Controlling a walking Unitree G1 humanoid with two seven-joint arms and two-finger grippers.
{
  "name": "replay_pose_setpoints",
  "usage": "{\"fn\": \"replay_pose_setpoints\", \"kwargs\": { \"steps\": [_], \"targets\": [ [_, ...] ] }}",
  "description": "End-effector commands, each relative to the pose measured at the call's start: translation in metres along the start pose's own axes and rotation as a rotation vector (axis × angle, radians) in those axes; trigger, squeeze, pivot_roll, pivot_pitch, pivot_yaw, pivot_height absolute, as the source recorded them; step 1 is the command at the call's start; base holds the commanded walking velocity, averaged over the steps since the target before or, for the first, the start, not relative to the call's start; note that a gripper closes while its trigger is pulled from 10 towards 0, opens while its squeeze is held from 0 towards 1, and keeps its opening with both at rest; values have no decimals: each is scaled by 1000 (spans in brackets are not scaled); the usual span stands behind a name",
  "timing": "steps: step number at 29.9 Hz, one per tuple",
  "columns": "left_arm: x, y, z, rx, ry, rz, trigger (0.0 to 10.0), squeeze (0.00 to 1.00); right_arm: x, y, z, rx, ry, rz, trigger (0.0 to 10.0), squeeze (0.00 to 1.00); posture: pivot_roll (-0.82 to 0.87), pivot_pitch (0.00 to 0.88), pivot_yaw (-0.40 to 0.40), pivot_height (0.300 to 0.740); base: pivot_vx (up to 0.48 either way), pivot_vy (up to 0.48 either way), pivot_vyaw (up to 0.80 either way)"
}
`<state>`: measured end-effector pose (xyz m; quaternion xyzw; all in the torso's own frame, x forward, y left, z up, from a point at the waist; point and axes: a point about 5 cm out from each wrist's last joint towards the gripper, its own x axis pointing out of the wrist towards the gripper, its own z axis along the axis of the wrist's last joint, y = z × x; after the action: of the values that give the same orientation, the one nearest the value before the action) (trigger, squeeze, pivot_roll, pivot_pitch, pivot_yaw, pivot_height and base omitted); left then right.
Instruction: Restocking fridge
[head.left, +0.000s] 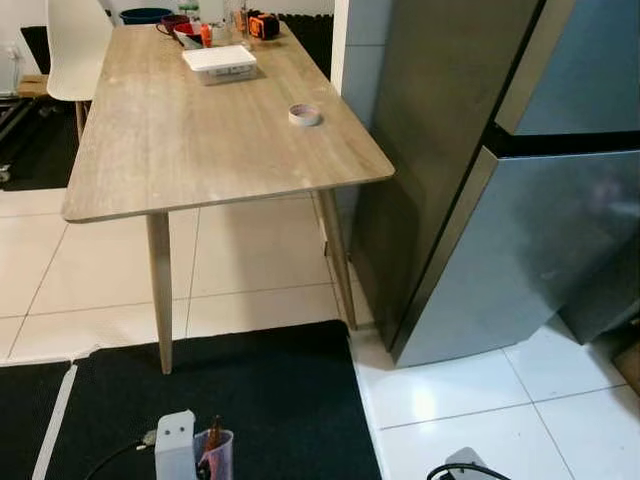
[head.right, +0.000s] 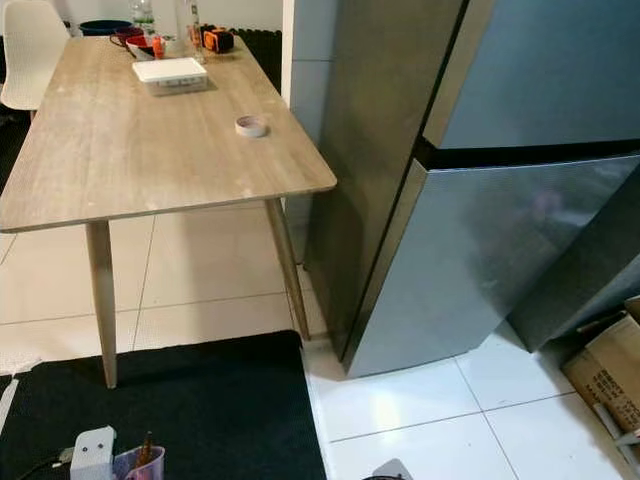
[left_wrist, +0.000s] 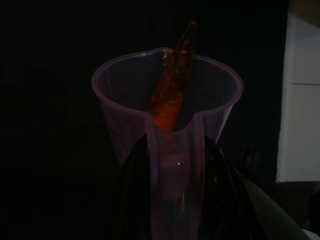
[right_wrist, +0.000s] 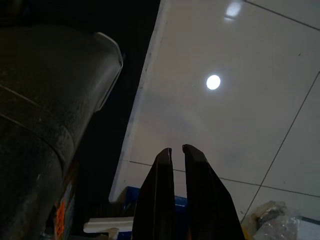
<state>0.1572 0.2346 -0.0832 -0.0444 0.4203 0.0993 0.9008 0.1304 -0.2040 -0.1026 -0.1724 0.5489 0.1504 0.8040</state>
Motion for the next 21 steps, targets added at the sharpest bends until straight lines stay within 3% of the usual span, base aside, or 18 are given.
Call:
{"fn": "replay_pose_setpoints", "kwargs": {
  "steps": [1,14,21],
  "targets": [
    [0,-7,-3,15,10,-3,10000,0,0,-2,0,14,-6,-9,10000,0,45,0,-64,740,0,0,0],
    [1,-10,-1,11,1,-14,10000,0,0,-1,0,20,-6,0,10000,0,45,0,-67,740,0,-409,0],
    [2,-12,1,11,-6,-10,10000,0,0,0,1,24,-10,1,10000,0,43,0,-62,740,0,-167,0]
  ]
}}
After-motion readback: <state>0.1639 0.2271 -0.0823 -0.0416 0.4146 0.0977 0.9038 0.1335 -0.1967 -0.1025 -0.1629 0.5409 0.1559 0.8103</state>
